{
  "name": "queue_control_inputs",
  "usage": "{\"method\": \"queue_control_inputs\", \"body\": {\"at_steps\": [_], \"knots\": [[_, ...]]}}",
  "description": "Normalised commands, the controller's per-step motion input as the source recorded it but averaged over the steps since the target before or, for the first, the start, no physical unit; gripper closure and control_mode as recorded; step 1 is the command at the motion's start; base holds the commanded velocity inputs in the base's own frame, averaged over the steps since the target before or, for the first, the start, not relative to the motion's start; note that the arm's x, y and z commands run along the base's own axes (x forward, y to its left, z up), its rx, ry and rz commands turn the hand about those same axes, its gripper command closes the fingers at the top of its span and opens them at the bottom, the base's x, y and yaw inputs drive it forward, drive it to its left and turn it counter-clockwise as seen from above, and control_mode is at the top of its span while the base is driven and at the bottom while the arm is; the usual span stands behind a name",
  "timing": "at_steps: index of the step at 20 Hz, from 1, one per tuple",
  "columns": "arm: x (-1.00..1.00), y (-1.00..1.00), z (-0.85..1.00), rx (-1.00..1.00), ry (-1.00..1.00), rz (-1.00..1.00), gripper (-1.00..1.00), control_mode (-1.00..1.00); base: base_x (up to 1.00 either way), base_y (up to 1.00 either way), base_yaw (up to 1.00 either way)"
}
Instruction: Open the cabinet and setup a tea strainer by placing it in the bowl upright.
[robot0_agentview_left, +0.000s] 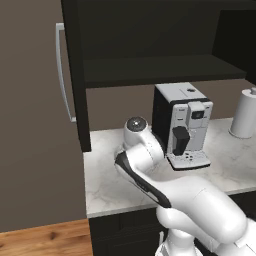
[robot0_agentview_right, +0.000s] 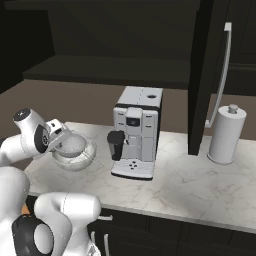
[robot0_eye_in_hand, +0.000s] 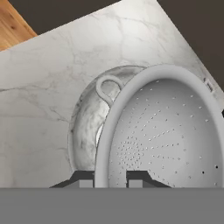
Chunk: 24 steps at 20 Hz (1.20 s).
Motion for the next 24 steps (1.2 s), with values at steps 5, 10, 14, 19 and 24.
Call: {"method": "queue_control_inputs", "body": {"at_steps": [5,10,14,19,24], "knots": [[0.19,0.24,-0.15,0.00,0.00,0.00,1.00,-1.00,0.00,0.00,0.00],[0.23,0.10,-0.31,-0.02,0.01,0.00,1.00,-1.00,0.00,0.00,0.00],[0.23,0.00,-0.22,0.00,0.00,0.00,1.00,-1.00,0.00,0.00,0.00],[0.18,-0.04,-0.07,0.00,0.00,0.00,1.00,-1.00,0.00,0.00,0.00],[0.11,0.00,0.00,0.00,0.00,0.00,1.00,-1.00,0.00,0.00,0.00]]}}
